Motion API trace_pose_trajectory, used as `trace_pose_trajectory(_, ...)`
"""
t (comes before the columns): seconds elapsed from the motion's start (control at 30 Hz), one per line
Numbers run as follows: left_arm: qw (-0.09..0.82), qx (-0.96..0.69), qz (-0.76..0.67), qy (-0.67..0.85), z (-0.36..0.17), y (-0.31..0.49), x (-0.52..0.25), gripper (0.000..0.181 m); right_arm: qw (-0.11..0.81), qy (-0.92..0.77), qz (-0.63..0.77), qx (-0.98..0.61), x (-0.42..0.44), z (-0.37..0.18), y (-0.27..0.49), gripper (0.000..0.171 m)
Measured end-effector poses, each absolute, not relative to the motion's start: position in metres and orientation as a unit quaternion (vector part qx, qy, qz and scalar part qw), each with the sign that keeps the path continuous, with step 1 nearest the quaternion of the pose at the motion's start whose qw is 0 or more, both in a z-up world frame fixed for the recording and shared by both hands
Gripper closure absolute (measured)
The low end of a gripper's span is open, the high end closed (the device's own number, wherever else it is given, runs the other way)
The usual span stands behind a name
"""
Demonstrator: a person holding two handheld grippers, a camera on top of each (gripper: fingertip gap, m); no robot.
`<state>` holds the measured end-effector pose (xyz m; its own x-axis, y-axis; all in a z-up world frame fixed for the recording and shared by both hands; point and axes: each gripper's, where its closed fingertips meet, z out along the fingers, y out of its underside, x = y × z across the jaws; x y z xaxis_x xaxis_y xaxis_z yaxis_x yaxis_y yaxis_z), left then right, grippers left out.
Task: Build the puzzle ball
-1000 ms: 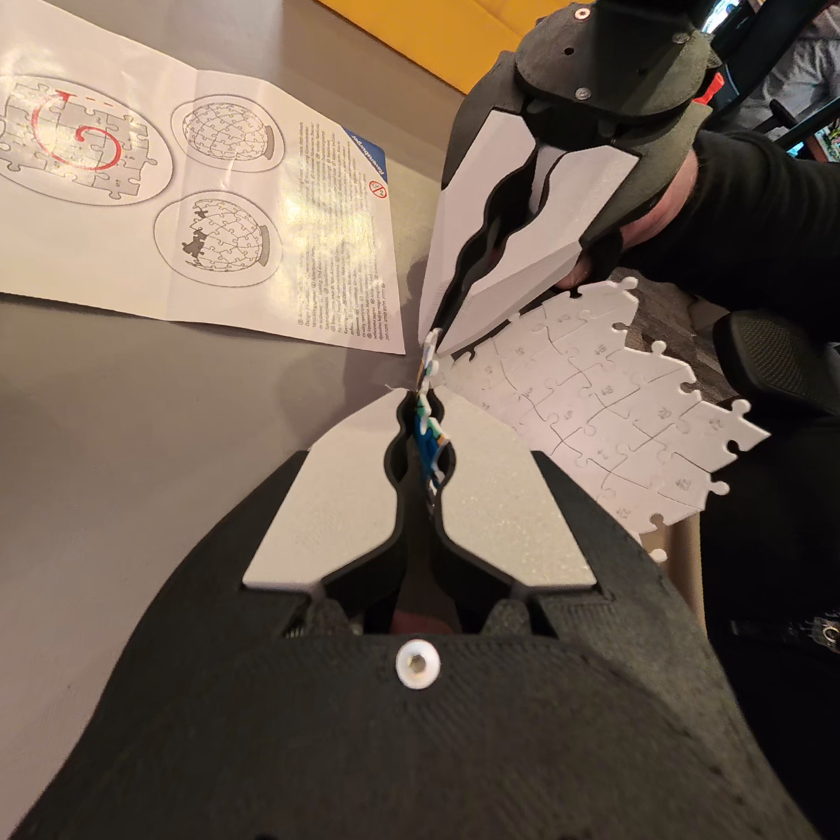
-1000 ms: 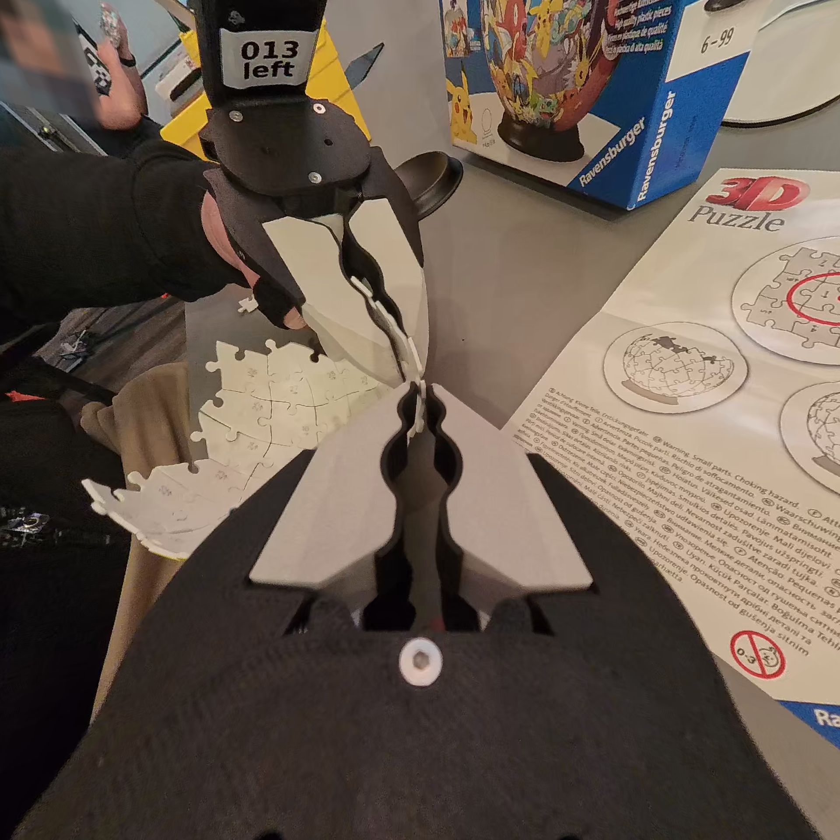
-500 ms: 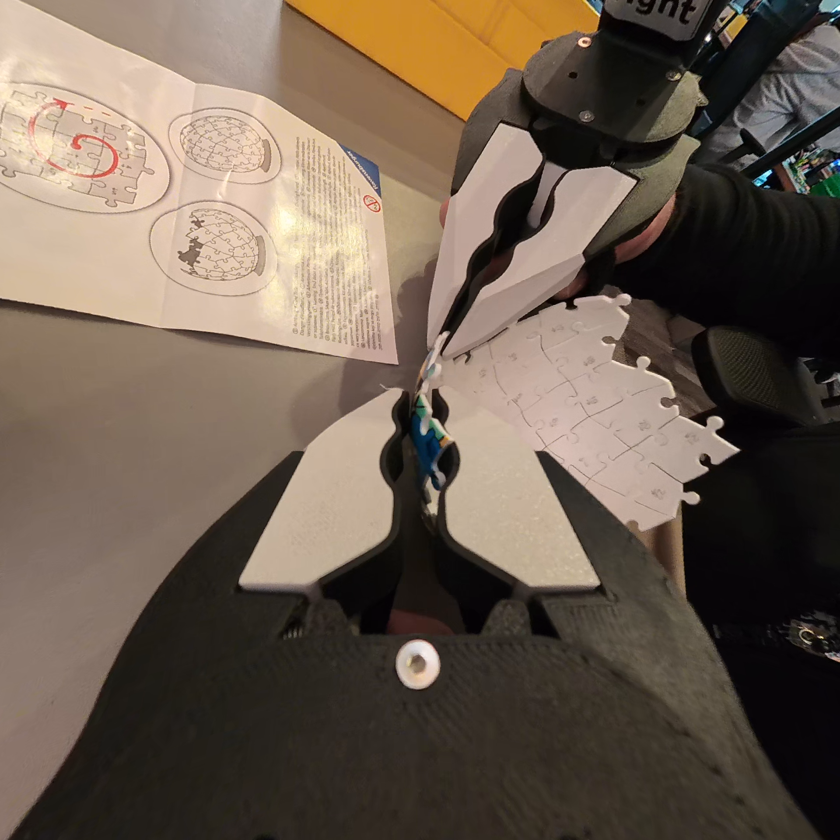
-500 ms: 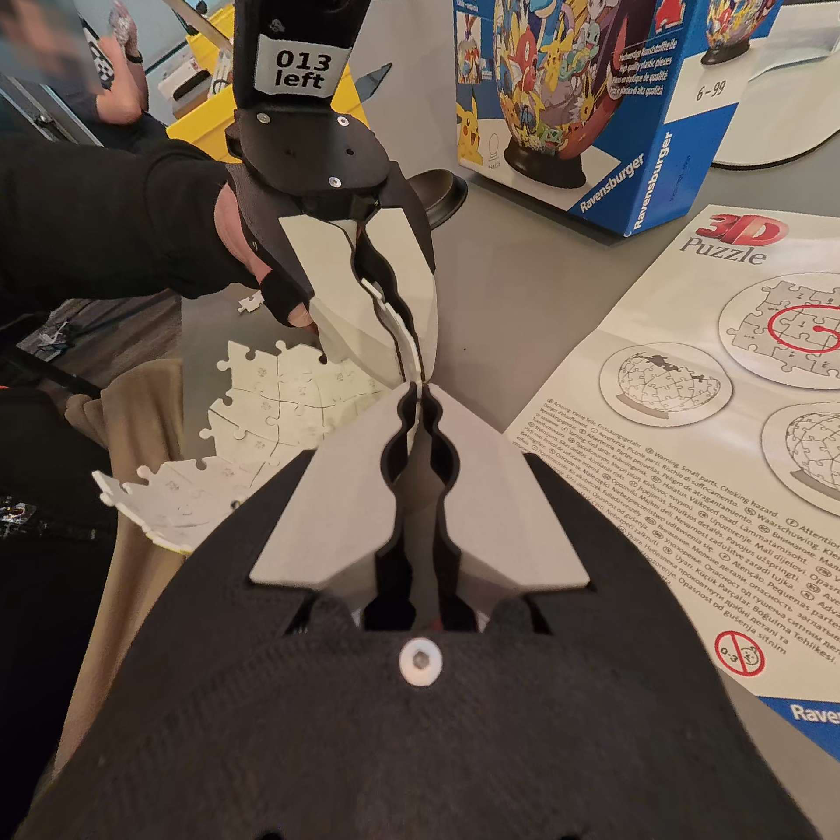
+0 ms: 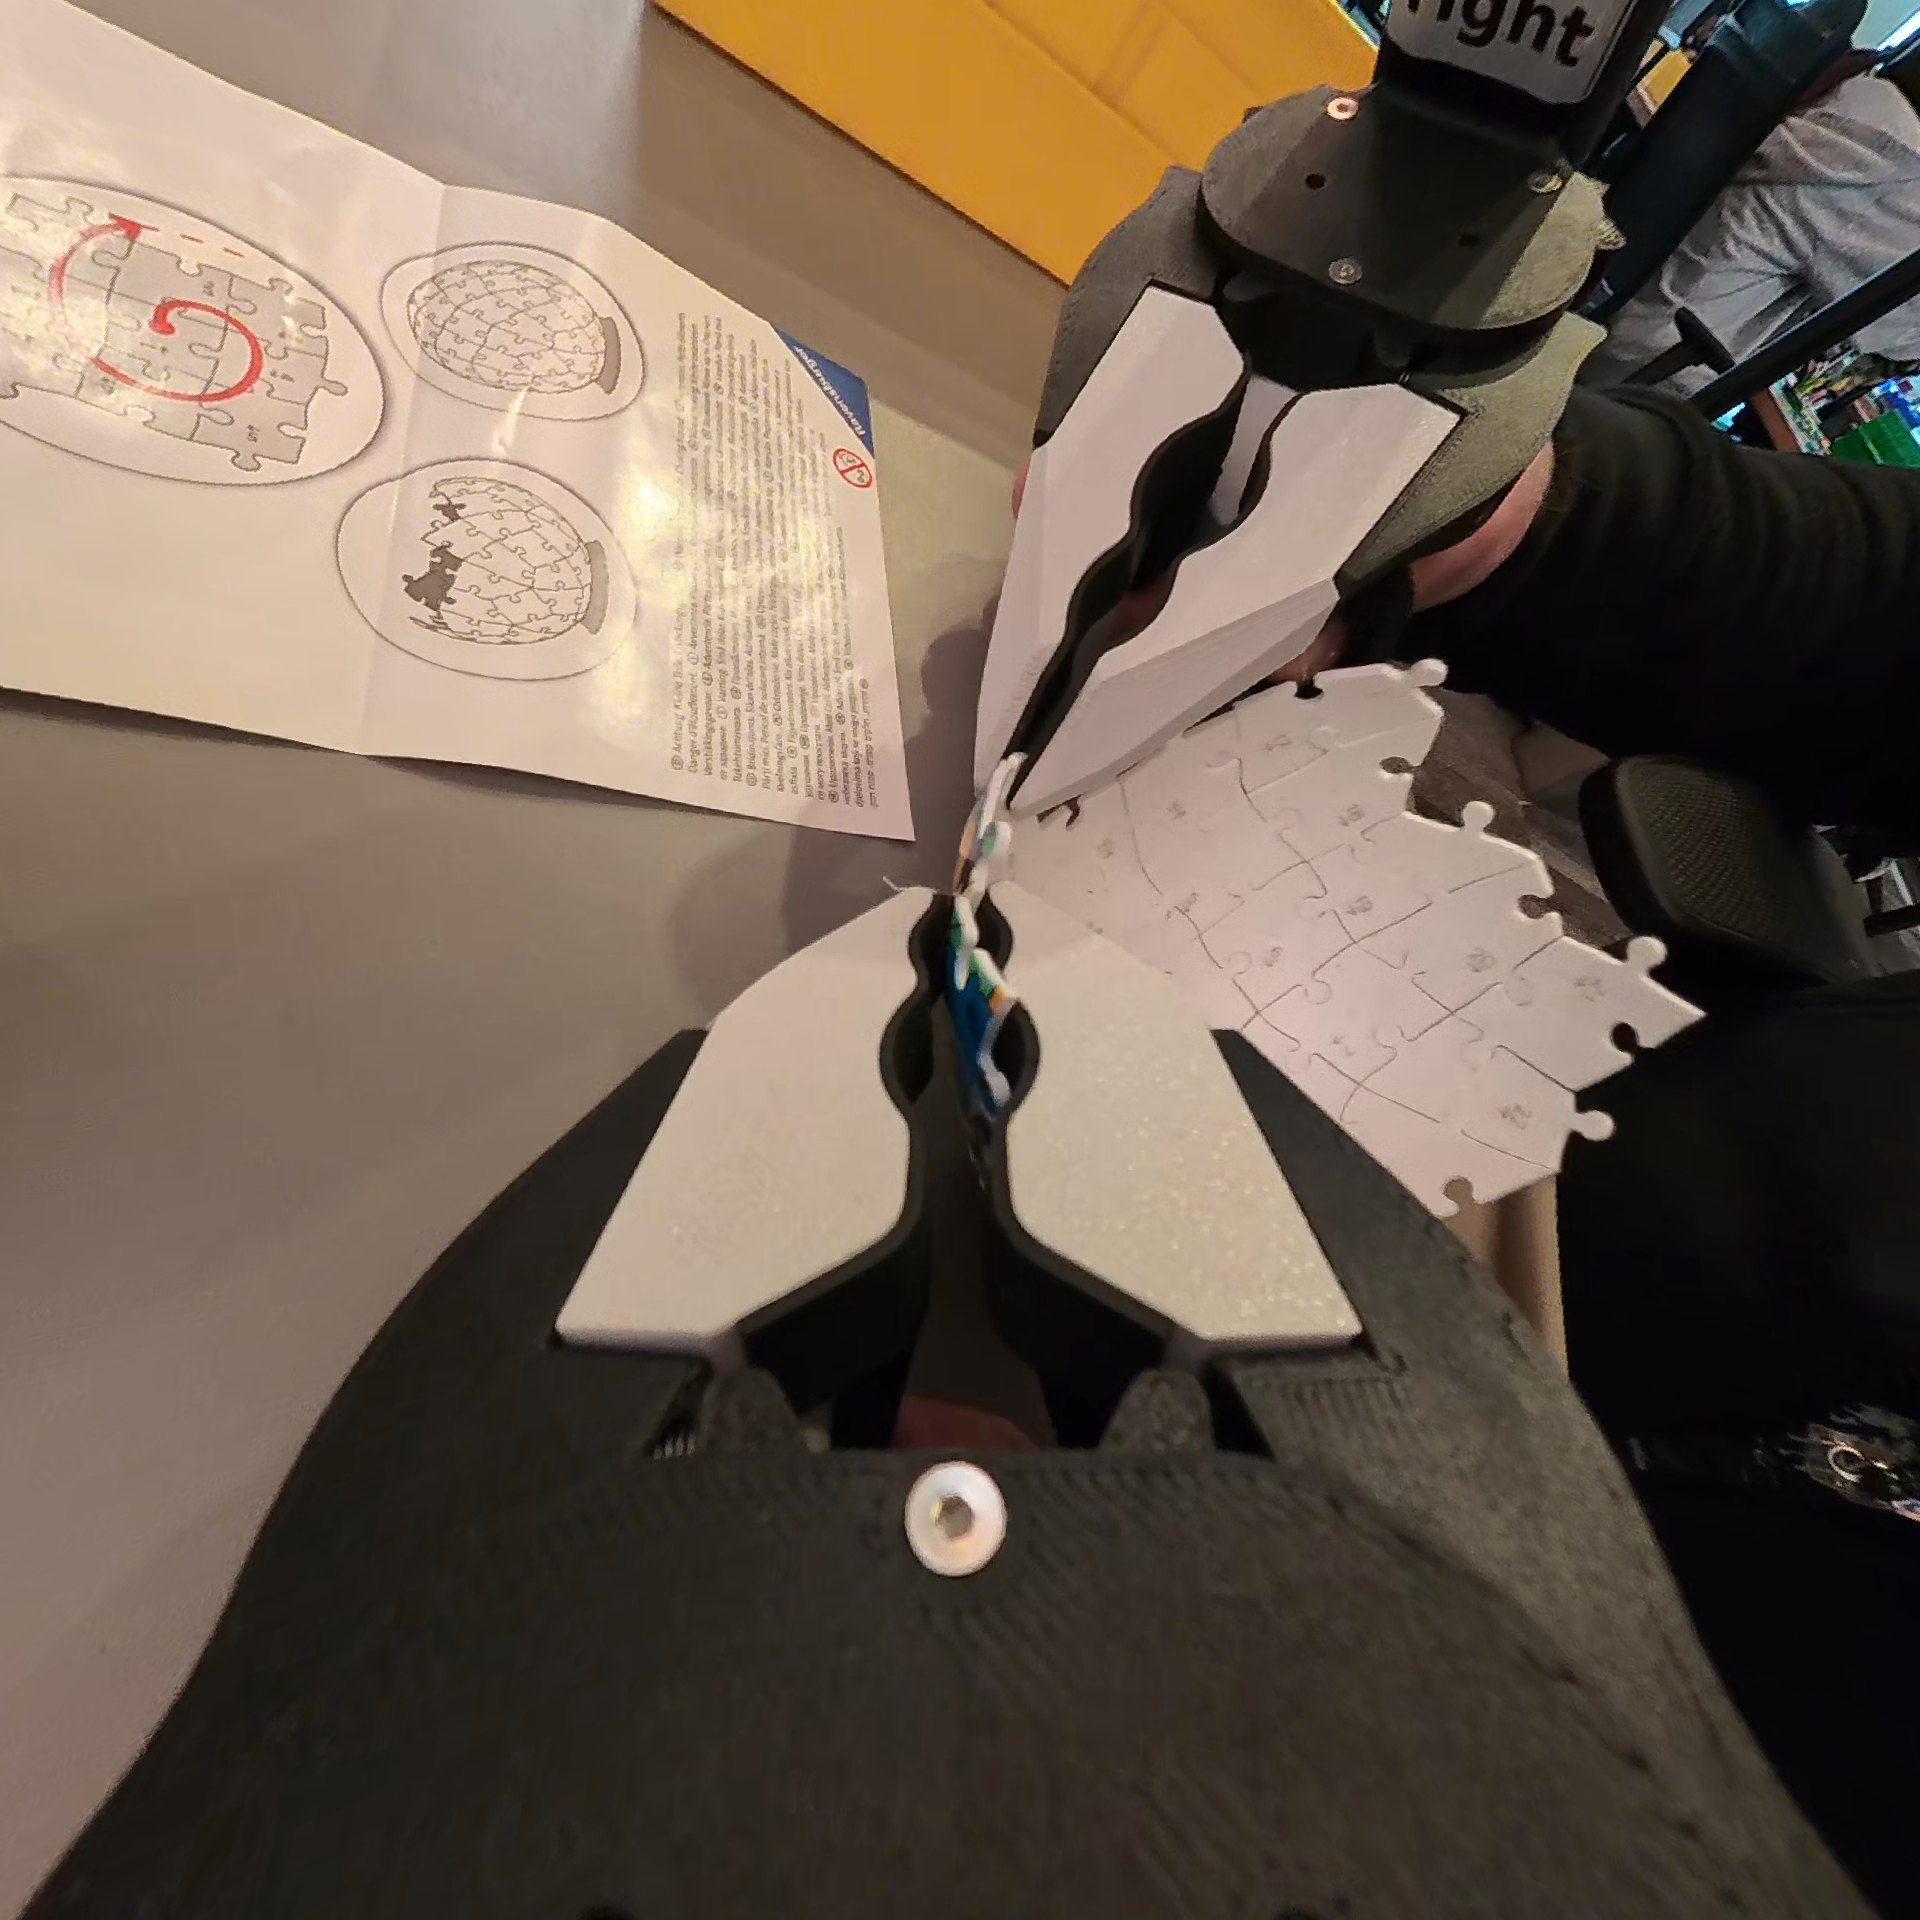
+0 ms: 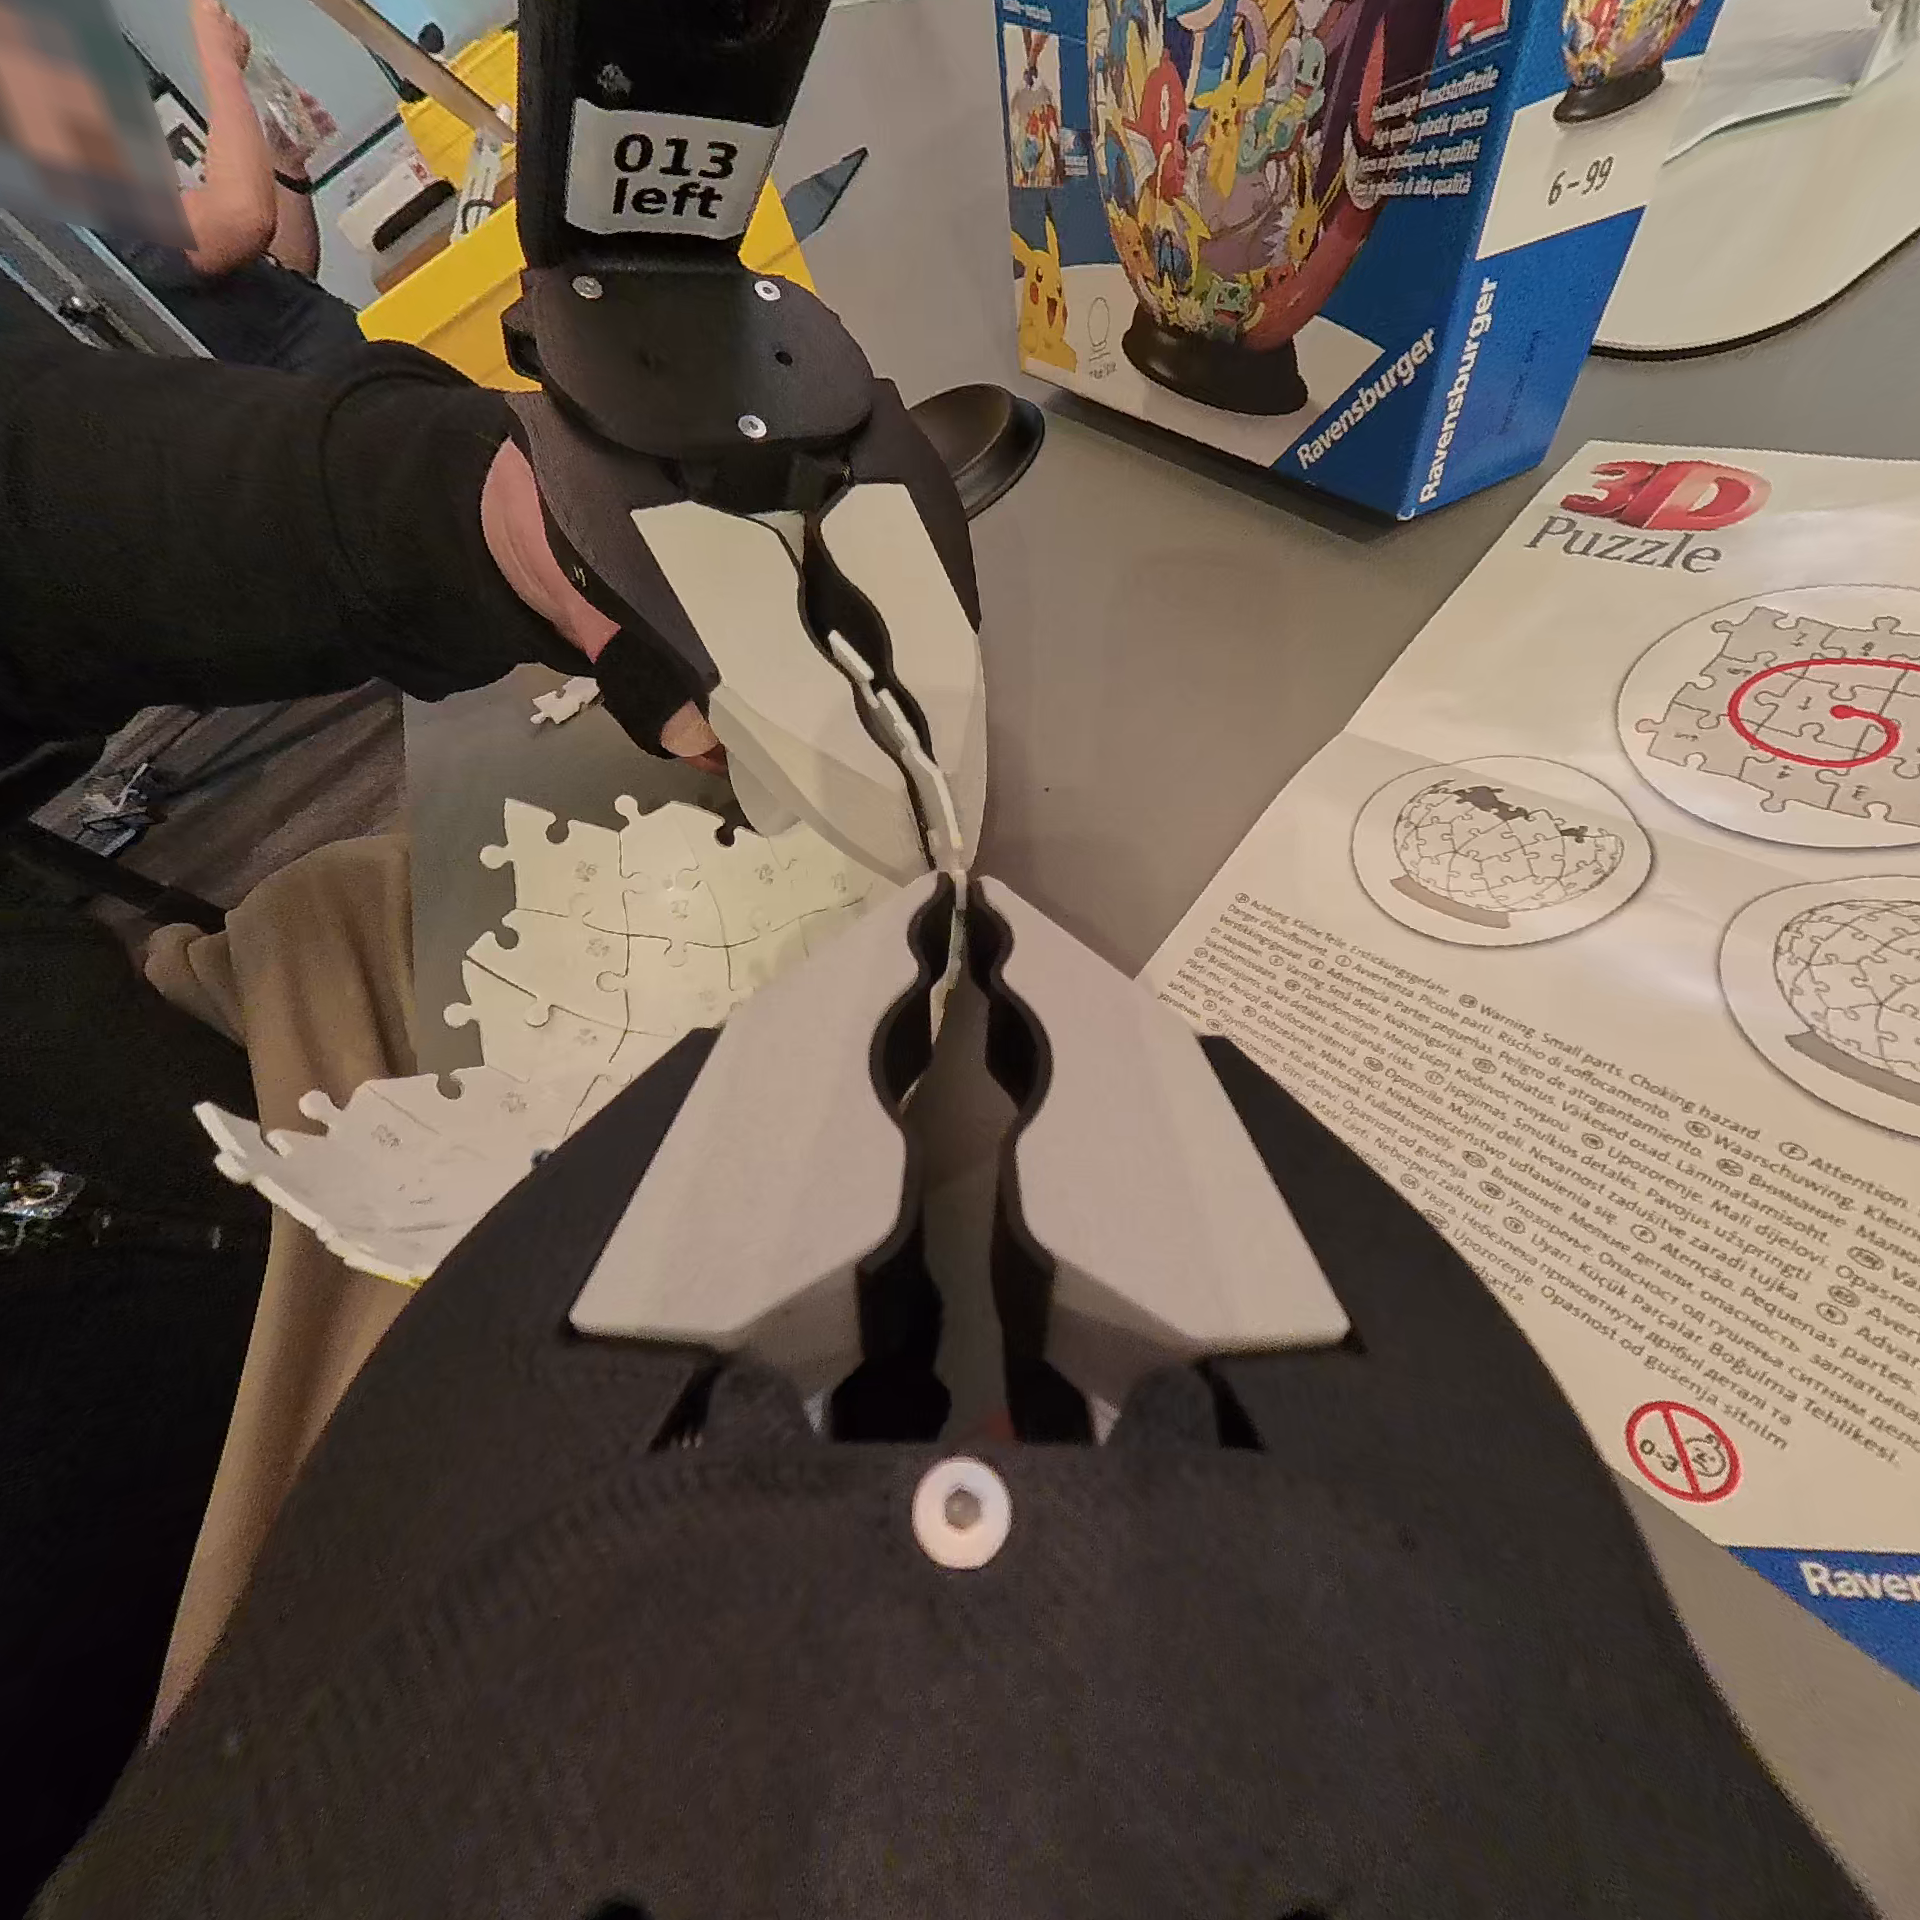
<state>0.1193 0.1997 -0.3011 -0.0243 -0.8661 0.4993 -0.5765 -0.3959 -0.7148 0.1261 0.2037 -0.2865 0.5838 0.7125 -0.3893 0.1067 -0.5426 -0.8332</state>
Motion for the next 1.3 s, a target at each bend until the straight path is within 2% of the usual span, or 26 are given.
trace_pose_trajectory(0.03, 0.149, -0.682, -0.482, 0.529, -0.301, 0.2, 0.119, 0.177, 0.4, -0.256, 0.379, -0.794, 0.126, -0.287, 0.204, 0.171)
trace_pose_trajectory(0.3, 0.155, -0.677, -0.483, 0.534, -0.299, 0.197, 0.121, 0.178, 0.4, -0.269, 0.383, -0.787, 0.123, -0.285, 0.204, 0.164)
trace_pose_trajectory(0.7, 0.157, -0.665, -0.485, 0.546, -0.298, 0.195, 0.123, 0.178, 0.378, -0.287, 0.404, -0.782, 0.118, -0.287, 0.202, 0.171)
trace_pose_trajectory(0.9, 0.152, -0.659, -0.496, 0.545, -0.298, 0.19, 0.124, 0.178, 0.374, -0.3, 0.393, -0.784, 0.122, -0.289, 0.199, 0.163)
trace_pose_trajectory(1.07, 0.152, -0.657, -0.497, 0.545, -0.297, 0.189, 0.125, 0.178, 0.344, -0.296, 0.397, -0.798, 0.13, -0.293, 0.193, 0.154)
trace_pose_trajectory(1.3, 0.166, -0.653, -0.478, 0.563, -0.295, 0.184, 0.127, 0.179, 0.277, -0.305, 0.399, -0.819, 0.131, -0.294, 0.184, 0.155)
